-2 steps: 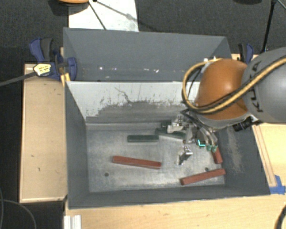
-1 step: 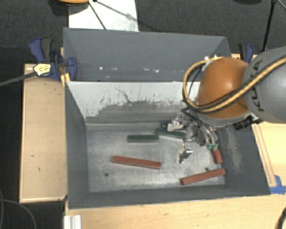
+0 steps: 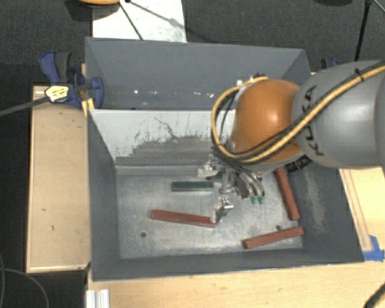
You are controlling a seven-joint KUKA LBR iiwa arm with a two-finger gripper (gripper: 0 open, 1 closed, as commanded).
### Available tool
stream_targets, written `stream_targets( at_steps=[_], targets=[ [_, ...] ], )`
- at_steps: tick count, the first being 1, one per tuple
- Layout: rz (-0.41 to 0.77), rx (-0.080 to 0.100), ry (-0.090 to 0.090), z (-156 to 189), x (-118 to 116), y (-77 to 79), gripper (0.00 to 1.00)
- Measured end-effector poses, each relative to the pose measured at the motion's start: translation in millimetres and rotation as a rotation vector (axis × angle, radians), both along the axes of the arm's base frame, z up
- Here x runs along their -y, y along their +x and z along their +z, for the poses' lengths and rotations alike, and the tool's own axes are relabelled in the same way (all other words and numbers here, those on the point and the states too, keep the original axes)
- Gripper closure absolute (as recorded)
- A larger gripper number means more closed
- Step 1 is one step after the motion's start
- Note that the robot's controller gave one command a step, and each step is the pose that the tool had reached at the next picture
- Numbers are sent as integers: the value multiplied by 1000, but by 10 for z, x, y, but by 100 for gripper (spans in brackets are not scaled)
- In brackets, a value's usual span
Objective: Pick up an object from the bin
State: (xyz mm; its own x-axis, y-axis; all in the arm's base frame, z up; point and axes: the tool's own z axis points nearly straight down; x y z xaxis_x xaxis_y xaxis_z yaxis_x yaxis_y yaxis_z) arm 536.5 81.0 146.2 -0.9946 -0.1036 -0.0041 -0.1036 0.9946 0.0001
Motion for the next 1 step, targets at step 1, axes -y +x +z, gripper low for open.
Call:
stream_targets(
  at_steps=[1],
  targets=[
    [-75,-3,1,38,-283,-86,0]
  ],
)
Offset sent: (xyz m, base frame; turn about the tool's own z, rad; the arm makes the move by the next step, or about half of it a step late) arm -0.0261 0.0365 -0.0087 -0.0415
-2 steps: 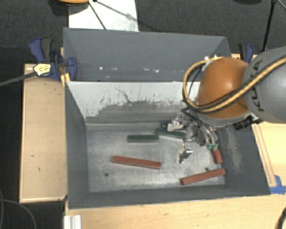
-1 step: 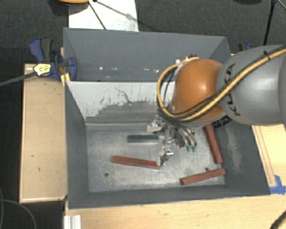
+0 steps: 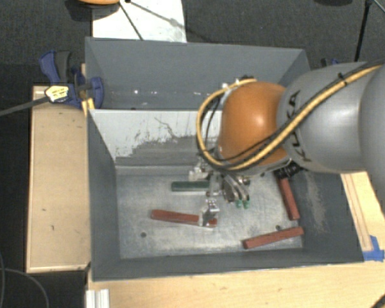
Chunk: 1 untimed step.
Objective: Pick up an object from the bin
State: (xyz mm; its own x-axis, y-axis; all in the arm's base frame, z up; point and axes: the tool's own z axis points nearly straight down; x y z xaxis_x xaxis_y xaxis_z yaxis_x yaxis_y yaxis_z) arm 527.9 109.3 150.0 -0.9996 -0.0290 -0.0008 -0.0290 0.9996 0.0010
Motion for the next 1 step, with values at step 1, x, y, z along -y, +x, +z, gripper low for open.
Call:
stream_targets(
  at_steps=[1],
  targets=[
    [118,-2,-1,-127,-84,-179,0]
  ],
)
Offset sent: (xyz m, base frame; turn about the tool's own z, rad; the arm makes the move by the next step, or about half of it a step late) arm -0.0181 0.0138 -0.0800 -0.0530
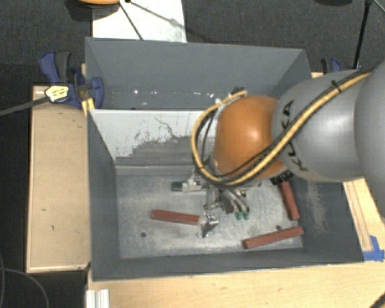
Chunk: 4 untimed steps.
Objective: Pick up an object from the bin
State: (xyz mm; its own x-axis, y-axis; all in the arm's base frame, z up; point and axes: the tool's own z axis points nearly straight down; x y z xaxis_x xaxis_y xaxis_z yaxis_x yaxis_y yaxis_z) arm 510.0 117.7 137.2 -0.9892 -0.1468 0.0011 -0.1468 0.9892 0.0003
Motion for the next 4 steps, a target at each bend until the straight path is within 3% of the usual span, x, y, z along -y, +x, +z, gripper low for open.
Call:
stream_targets(
  at_steps=[1,2,4],
  targets=[
    [-66,5,2,-684,-56,9,0],
    [-29,16,5,-631,-172,12,100],
    [-29,8,2,-600,-168,-4,100]
  ],
)
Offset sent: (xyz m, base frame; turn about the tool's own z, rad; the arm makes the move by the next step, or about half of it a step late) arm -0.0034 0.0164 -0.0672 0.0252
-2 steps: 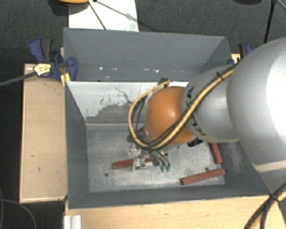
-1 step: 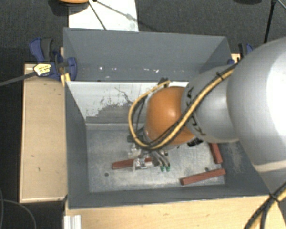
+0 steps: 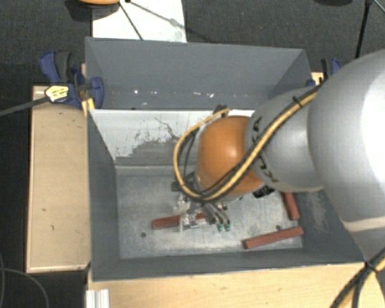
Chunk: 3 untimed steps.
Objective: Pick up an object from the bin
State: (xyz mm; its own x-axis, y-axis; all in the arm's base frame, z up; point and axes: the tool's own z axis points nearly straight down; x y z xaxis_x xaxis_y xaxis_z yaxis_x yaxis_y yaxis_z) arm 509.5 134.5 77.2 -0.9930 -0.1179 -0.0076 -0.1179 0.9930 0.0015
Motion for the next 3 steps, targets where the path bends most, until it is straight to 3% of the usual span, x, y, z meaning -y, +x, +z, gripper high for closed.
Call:
stream_targets(
  at_steps=[1,3],
  targets=[
    [0,-7,-2,122,4,-15,100],
    [-1,-5,-1,297,1,2,100]
  ],
)
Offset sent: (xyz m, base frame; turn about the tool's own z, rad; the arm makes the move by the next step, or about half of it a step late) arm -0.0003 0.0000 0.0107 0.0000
